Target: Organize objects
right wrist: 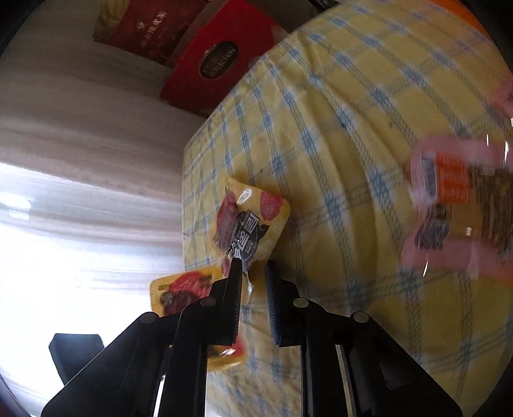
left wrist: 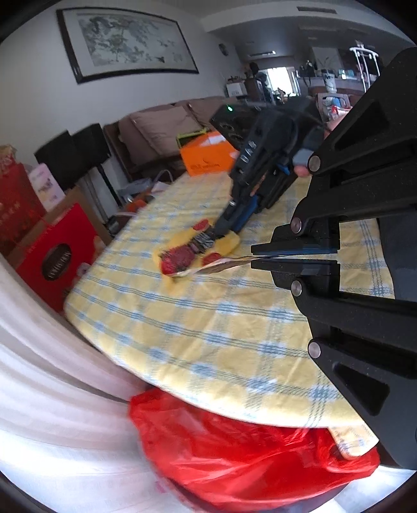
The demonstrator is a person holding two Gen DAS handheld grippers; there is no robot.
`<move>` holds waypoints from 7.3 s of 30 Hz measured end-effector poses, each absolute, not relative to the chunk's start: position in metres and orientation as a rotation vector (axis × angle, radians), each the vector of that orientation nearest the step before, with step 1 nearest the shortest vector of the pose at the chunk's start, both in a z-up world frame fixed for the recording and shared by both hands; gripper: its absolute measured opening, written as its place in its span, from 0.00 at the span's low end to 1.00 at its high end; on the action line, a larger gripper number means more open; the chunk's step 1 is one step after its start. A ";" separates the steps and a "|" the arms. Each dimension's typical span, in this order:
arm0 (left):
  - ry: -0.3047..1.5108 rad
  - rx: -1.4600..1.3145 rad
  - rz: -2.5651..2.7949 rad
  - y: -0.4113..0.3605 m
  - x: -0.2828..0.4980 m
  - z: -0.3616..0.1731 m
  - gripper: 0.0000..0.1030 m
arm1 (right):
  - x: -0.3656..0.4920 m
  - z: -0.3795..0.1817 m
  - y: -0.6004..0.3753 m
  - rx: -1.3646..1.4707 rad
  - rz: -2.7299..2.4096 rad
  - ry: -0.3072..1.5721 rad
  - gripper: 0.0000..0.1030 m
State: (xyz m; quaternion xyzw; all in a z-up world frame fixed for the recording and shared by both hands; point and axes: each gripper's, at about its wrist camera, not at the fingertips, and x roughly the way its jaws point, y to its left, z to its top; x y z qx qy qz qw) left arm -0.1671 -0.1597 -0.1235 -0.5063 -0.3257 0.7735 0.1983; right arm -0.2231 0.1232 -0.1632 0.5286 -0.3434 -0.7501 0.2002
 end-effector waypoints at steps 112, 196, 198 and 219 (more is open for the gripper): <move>-0.451 -1.282 2.044 0.193 -0.209 -0.060 0.43 | -0.193 -0.048 0.425 1.530 -2.678 -0.370 0.19; -0.073 -1.517 2.211 0.046 -0.193 -0.059 0.06 | -0.170 -0.051 0.284 1.373 -2.464 -0.300 0.61; -0.169 -1.522 2.170 0.046 -0.193 -0.064 0.30 | -0.170 -0.050 0.285 1.375 -2.460 -0.309 0.61; -0.595 -1.530 1.927 0.093 -0.243 -0.120 0.59 | -0.174 -0.049 0.316 1.373 -2.498 -0.358 0.42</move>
